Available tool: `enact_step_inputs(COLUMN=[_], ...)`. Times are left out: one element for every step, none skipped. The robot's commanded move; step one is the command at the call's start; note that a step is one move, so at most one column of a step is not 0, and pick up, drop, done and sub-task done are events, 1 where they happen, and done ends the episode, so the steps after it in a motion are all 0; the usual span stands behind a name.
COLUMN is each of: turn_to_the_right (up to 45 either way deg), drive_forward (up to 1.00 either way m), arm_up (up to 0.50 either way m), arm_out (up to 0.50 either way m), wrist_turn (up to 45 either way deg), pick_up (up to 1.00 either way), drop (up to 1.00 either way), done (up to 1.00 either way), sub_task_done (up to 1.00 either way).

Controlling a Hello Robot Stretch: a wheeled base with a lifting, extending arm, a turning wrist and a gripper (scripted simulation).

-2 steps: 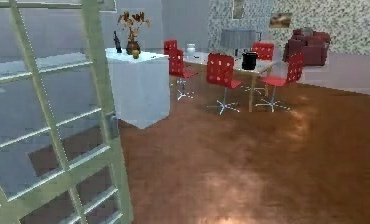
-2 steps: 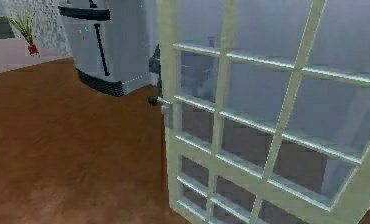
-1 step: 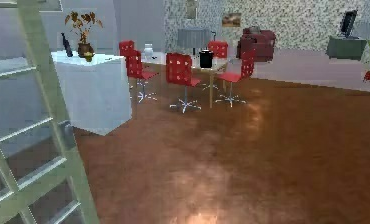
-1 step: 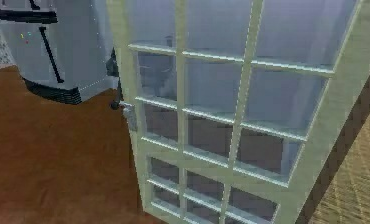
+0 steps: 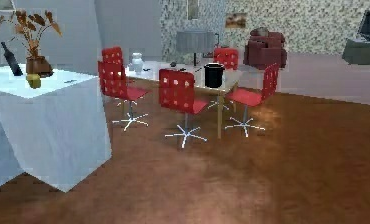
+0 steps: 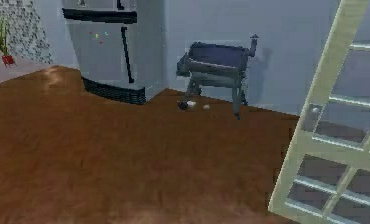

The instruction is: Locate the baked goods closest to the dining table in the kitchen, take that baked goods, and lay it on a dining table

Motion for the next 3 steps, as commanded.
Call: enact_step_inputs(turn_to_the_right=[-15.0, 0.0, -45.0], drive_forward=[0.0, 0.45, 0.0], arm_up=[0.0, 0.0, 0.0], arm_out=[0.0, 0.0, 0.0], wrist_turn=[0.0, 0.0, 0.0], pick_up=[0.0, 0.0, 0.0], drop=[0.0, 0.0, 0.0], done=[0.0, 0.0, 0.0], sub_task_done=[0.0, 0.0, 0.0])
